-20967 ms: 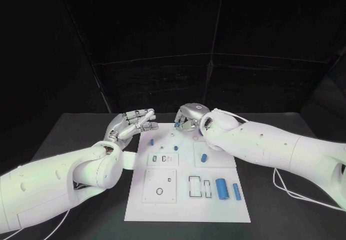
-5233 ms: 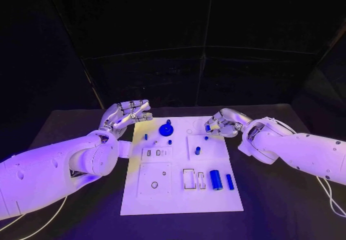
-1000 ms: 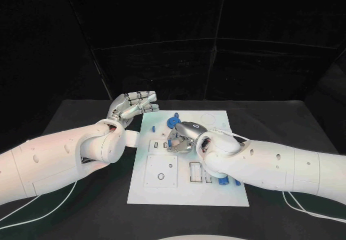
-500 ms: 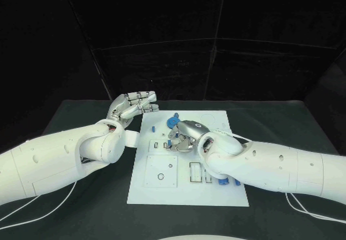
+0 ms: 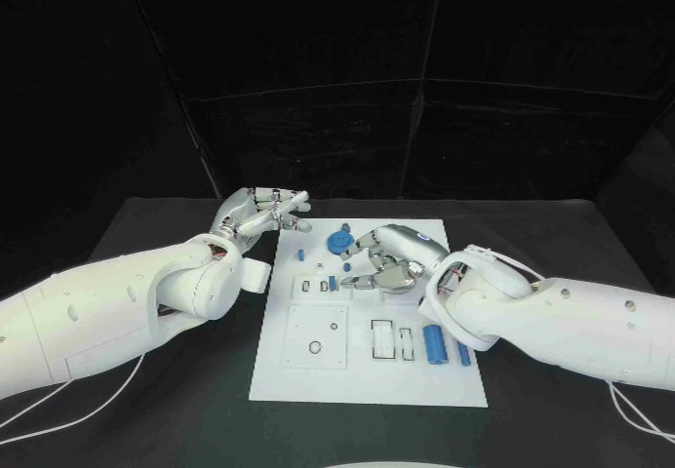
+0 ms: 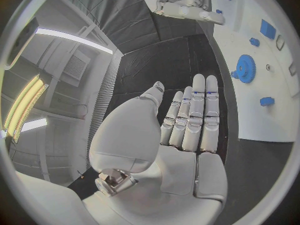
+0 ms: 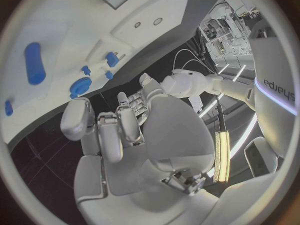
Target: Assemble the parts on the task board
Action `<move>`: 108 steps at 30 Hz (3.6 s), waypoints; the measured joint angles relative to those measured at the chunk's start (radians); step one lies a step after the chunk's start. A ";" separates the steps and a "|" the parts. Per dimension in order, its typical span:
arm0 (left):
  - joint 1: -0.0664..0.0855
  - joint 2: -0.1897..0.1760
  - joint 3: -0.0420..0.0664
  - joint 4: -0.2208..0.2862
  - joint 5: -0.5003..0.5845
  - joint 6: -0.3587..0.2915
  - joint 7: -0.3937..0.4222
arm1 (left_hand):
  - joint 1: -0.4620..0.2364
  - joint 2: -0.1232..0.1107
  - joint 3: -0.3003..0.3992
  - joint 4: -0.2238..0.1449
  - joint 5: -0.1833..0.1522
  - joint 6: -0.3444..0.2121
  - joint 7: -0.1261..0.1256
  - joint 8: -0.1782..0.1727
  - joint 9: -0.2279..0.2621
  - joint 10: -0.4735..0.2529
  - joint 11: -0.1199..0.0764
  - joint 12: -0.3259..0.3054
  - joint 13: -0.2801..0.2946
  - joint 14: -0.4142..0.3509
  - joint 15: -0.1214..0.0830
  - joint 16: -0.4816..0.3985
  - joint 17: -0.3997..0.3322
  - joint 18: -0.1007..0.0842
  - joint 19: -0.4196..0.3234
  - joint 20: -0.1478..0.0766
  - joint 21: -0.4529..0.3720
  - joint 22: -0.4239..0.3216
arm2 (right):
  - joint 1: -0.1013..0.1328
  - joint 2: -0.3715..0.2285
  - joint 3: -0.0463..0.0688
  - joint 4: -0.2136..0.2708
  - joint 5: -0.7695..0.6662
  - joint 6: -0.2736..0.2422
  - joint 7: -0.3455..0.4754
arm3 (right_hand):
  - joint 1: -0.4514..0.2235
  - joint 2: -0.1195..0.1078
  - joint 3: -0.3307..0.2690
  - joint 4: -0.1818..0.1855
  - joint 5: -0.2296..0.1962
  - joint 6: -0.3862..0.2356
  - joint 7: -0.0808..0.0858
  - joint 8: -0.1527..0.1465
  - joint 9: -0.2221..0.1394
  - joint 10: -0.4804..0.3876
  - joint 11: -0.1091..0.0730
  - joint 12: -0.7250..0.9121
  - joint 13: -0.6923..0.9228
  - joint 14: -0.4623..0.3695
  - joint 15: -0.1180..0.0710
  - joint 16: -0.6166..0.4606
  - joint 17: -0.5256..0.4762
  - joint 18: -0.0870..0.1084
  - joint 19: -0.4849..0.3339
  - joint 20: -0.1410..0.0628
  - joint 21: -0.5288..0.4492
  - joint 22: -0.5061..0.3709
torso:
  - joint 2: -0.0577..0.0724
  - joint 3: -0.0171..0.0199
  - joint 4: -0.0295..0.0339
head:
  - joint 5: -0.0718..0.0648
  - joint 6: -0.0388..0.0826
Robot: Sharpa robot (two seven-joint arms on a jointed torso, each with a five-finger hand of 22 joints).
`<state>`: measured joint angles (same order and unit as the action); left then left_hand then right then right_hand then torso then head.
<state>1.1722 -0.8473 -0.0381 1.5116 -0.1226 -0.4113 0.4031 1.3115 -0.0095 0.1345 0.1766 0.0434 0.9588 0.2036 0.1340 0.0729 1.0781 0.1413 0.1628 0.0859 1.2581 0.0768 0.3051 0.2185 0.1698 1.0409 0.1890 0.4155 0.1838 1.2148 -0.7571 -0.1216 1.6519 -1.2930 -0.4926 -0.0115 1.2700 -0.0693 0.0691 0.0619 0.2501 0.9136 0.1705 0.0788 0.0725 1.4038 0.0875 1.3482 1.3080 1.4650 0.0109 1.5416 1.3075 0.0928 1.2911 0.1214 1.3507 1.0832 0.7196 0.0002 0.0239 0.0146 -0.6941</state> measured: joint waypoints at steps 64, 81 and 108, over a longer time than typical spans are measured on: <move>0.175 0.337 -0.080 -0.257 -0.844 0.631 -1.074 | -0.184 0.069 -0.291 0.107 0.003 0.040 -0.118 0.244 0.222 0.179 -0.132 0.970 0.895 0.209 -0.143 1.263 1.089 -0.086 0.421 -0.148 0.935 1.020 | 0.083 -0.032 0.066 -0.257 0.733 0.107 0.269 | 0.180 0.059 0.064 0.008 -0.003 -0.047 0.051 0.053 -0.005 -0.478 0.086 -1.028 -1.179 -0.453 0.121 -1.314 -1.052 0.078 -0.487 0.127 -0.991 -0.901 | -0.052 0.0116 -0.0109 | 0.027 -0.036; 0.175 0.364 -0.087 -0.279 -0.845 0.677 -1.081 | -0.155 0.091 -0.291 0.107 0.003 0.036 -0.121 0.258 0.236 0.180 -0.132 0.970 0.896 0.209 -0.143 1.263 1.089 -0.086 0.421 -0.148 0.941 1.033 | 0.083 -0.018 0.066 -0.272 0.742 0.120 0.272 | 0.176 0.055 0.077 0.001 0.003 -0.047 0.051 0.049 -0.005 -0.478 0.086 -1.028 -1.201 -0.450 0.125 -1.324 -1.061 0.078 -0.479 0.127 -1.003 -0.910 | -0.053 0.0122 -0.0092 | 0.028 -0.047; 0.174 0.387 -0.100 -0.297 -0.843 0.702 -1.078 | -0.116 0.101 -0.284 0.095 0.003 0.029 -0.122 0.273 0.250 0.169 -0.136 0.959 0.881 0.209 -0.143 1.263 1.089 -0.085 0.421 -0.148 0.945 1.042 | 0.083 -0.009 0.066 -0.283 0.744 0.130 0.278 | 0.176 0.055 0.094 -0.006 0.015 -0.047 0.051 0.049 -0.005 -0.475 0.090 -1.028 -1.219 -0.446 0.121 -1.333 -1.068 0.078 -0.472 0.127 -1.015 -0.918 | -0.053 0.0124 -0.0098 | 0.027 -0.055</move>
<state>1.3466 -0.4605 -0.1385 1.2144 -0.9656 0.2911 -0.6750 1.1955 0.0913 -0.1498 0.2714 0.0469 0.9880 0.0821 0.4069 0.3232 1.2469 0.0055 1.1216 0.9671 1.4670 -0.0660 1.5678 1.3075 0.0843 1.4618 0.0413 1.3606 1.2258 1.2980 -0.7665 -0.0558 1.3687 -0.5492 -0.3623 0.2668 1.4461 -0.0141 0.1636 0.0564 0.2651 0.8670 0.2214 0.1274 0.0673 0.9291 0.1770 0.3199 0.0889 1.0187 0.1321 0.2090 0.2400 0.1711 0.8189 0.2484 0.3355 0.1651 0.6665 0.0126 0.0141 0.0417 -0.7493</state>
